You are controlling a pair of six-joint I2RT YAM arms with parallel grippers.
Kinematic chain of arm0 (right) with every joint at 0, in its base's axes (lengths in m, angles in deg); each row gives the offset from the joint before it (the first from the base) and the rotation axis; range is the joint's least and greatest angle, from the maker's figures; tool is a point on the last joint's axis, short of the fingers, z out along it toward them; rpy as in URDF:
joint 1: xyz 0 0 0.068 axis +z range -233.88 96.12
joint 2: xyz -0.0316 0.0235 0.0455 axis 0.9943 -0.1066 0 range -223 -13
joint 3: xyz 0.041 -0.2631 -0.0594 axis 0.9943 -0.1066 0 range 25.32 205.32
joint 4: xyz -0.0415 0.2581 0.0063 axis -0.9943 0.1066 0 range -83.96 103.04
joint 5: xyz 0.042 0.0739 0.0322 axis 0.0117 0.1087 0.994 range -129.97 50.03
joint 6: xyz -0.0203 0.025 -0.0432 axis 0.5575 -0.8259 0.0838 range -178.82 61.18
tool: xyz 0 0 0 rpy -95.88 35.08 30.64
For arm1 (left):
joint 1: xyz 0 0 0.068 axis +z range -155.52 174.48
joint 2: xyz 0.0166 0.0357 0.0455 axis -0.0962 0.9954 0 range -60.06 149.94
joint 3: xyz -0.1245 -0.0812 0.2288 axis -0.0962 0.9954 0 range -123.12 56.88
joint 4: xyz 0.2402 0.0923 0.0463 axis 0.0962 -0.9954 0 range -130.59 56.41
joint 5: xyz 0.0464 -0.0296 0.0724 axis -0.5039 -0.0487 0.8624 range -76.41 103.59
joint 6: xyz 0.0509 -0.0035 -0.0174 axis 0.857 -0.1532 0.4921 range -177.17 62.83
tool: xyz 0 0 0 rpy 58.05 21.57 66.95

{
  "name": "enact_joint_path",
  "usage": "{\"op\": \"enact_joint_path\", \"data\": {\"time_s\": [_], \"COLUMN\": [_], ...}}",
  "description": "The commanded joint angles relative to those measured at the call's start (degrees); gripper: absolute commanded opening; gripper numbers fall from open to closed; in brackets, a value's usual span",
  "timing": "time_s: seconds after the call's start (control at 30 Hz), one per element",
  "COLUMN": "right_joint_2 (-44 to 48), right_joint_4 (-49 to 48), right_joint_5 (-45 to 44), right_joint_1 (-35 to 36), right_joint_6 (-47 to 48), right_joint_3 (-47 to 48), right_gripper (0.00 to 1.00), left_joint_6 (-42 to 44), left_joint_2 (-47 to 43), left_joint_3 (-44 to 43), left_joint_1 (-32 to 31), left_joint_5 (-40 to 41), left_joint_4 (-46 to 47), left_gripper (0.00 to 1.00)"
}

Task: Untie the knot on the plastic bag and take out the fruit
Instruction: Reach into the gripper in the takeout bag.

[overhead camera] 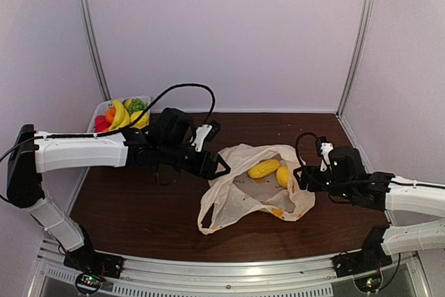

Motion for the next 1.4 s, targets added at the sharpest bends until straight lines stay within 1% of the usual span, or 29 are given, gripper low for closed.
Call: {"op": "enact_joint_path", "data": {"time_s": [0.0, 0.07, 0.13, 0.23, 0.3, 0.37, 0.5, 0.53, 0.7, 0.8, 0.83, 0.87, 0.93, 0.97, 1.03, 1.07, 1.1, 1.2, 1.37], "right_joint_2": [-1.55, -2.38, -3.49, -5.54, -7.04, -8.57, -11.65, -12.37, -14.45, -14.67, -14.71, -14.61, -14.43, -14.33, -14.08, -14.0, -13.89, -13.96, -13.88], "right_joint_4": [-2.2, -3.17, -4.15, -4.95, -5.0, -4.93, -7.09, -7.12, -6.76, -6.73, -6.71, -6.57, -6.36, -6.32, -6.23, -6.23, -6.24, -6.51, -6.77], "right_joint_5": [0.22, 0.54, 0.79, 1.23, 1.63, 1.98, 2.48, 2.62, 2.97, 3.08, 3.11, 3.17, 3.15, 3.18, 3.19, 3.3, 3.41, 3.67, 3.98], "right_joint_1": [-0.81, -1.25, -1.83, -2.73, -3.22, -3.63, -4.42, -4.51, -5.02, -5.03, -5.12, -5.07, -5.23, -5.16, -5.28, -5.31, -5.25, -5.37, -5.4], "right_joint_6": [-0.57, -0.27, 0.05, 1.08, 2.06, 2.9, 4.54, 4.95, 6.36, 6.7, 6.72, 6.8, 6.89, 6.95, 6.83, 6.84, 6.82, 6.61, 6.45], "right_joint_3": [-0.96, -1.03, -0.89, 0.22, 1.32, 2.67, 4.91, 5.55, 8.14, 8.56, 8.59, 8.65, 8.5, 8.38, 8.09, 7.93, 7.77, 7.66, 7.55], "right_gripper": [0.71, 0.65, 0.53, 0.37, 0.3, 0.27, 0.23, 0.23, 0.22, 0.22, 0.22, 0.22, 0.22, 0.22, 0.22, 0.22, 0.22, 0.22, 0.22], "left_joint_6": [-0.92, -1.13, -1.38, -1.45, -1.83, -2.39, -3.66, -4.04, -5.16, -5.71, -5.68, -5.39, -4.2, -3.6, -3.23, -3.18, -3.18, -3.0, -2.99], "left_joint_2": [0.91, 1.23, 1.26, 1.13, 1.21, 1.26, 1.18, 1.08, 0.99, 0.55, 0.1, -0.37, -1.57, -2.13, -3.19, -3.69, -3.91, -3.47, -1.14], "left_joint_3": [-0.5, -0.38, -0.17, 0.09, 0.55, 1.08, 2.13, 2.33, 2.14, 2.37, 2.46, 2.48, 2.21, 1.88, 1.47, 1.32, 1.14, 0.13, -1.41], "left_joint_1": [-0.28, -0.31, -0.4, -0.82, -1.18, -1.44, -2.18, -2.48, -4.39, -4.5, -4.5, -4.54, -4.48, -4.53, -4.5, -4.46, -4.39, -4.44, -4.41], "left_joint_5": [-3.15, -4.29, -5.07, -6.0, -6.24, -6.31, -6.0, -6.03, -5.89, -4.15, -3.05, -1.94, 0.64, 2.06, 5.96, 7.14, 7.9, 9.04, 9.36], "left_joint_4": [5.18, 6.08, 6.79, 7.56, 8.02, 8.3, 9.16, 9.69, 11.92, 11.45, 11.17, 10.72, 9.08, 7.98, 6.48, 5.95, 5.58, 4.31, 2.17], "left_gripper": [0.61, 0.45, 0.32, 0.21, 0.2, 0.19, 0.02, 0.01, 0.0, 0.0, 0.07, 0.17, 0.27, 0.33, 0.47, 0.56, 0.61, 0.7, 0.78]}}
